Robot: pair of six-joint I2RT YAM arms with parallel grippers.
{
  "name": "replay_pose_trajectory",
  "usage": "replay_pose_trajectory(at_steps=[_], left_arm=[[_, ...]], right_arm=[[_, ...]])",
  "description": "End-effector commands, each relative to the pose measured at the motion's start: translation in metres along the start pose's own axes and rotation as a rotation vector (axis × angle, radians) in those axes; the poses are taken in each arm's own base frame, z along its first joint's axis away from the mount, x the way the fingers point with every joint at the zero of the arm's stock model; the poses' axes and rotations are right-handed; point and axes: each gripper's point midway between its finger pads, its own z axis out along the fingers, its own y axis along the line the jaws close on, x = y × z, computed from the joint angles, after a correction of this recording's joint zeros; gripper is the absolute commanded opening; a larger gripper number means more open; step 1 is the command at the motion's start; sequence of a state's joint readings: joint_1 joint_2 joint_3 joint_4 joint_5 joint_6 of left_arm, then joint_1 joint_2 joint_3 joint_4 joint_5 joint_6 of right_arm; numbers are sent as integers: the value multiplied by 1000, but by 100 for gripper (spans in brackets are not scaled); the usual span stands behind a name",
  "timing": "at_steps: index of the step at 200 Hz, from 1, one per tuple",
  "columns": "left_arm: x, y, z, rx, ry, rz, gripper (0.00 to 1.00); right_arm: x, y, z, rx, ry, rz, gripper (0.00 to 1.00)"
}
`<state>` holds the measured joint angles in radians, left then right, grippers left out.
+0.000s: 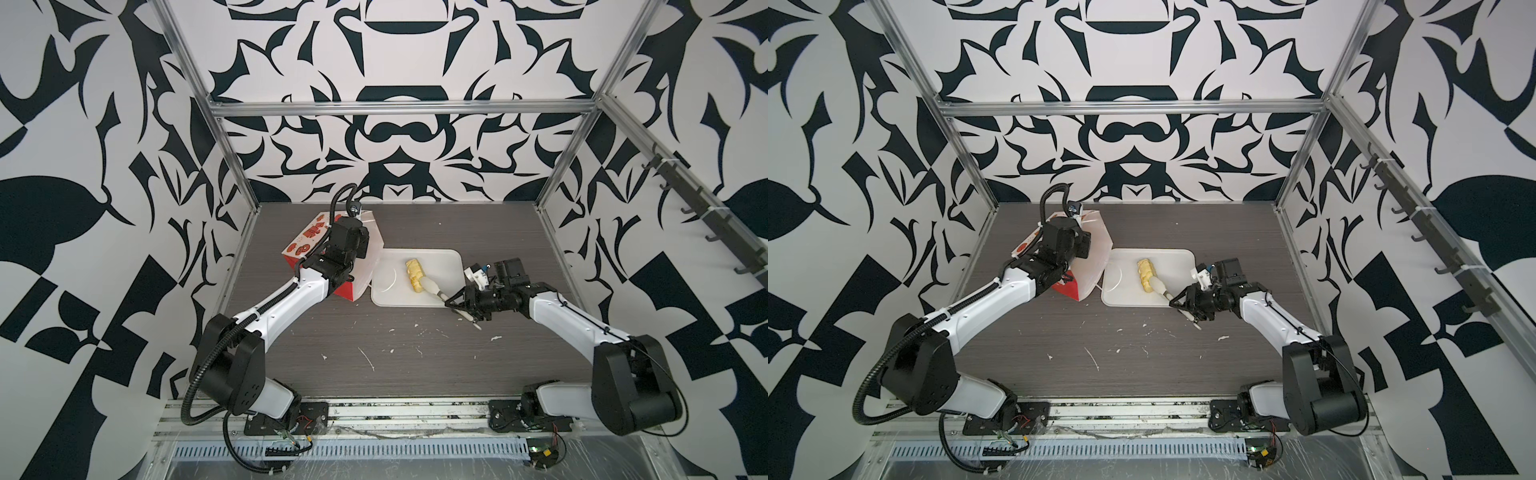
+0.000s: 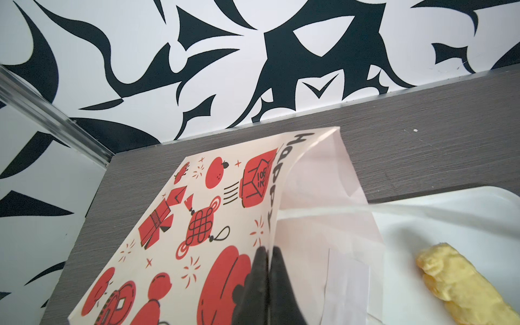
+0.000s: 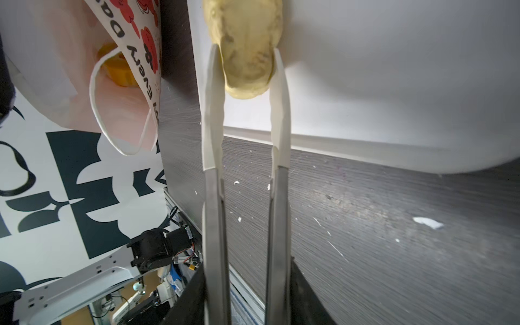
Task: Take the fake bread out of the paper bag
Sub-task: 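Carry the bun in the tongs over the white tray with the right gripper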
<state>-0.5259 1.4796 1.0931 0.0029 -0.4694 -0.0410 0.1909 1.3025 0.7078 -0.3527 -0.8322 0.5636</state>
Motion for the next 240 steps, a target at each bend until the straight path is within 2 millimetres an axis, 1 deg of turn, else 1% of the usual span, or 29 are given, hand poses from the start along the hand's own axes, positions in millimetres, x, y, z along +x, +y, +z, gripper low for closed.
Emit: replay_pose_trajectory(at_steps=[1, 28, 46, 64, 92, 108, 121, 134, 151, 168, 188, 209, 240], left_arm=[[-13, 4, -3, 5, -50, -49, 0], [-11, 1, -1, 14, -45, -54, 0], [-11, 1, -1, 15, -45, -54, 0], [-12, 2, -3, 9, -48, -52, 0], [-13, 7, -5, 1, -51, -57, 0], [-15, 9, -7, -2, -57, -63, 0], [-17, 11, -8, -4, -61, -69, 0], [-17, 12, -9, -3, -64, -74, 0], [-18, 13, -9, -8, -67, -78, 0], [-20, 16, -11, -10, -74, -83, 0], [-22, 20, -13, -15, -83, -90, 0], [-23, 24, -16, -21, -92, -98, 0], [-22, 30, -18, -23, -100, -117, 0]], right_arm=[[-1, 9, -11, -4, -28, -54, 45], [1, 1, -15, 22, -44, -38, 45], [-1, 2, -19, 30, -63, -45, 45], [-5, 9, -27, 48, -87, -80, 45], [-14, 32, -44, 95, -122, -169, 44], [-16, 46, -48, 140, -121, -236, 44], [-15, 56, -45, 193, -108, -299, 43], [-11, 67, -37, 240, -82, -373, 43], [-6, 76, -24, 309, -39, -455, 43], [-5, 77, -11, 395, -4, -520, 43], [-9, 79, 2, 475, 19, -578, 43], [-18, 83, 9, 552, 15, -615, 44], [-28, 86, 17, 614, 12, -642, 44]])
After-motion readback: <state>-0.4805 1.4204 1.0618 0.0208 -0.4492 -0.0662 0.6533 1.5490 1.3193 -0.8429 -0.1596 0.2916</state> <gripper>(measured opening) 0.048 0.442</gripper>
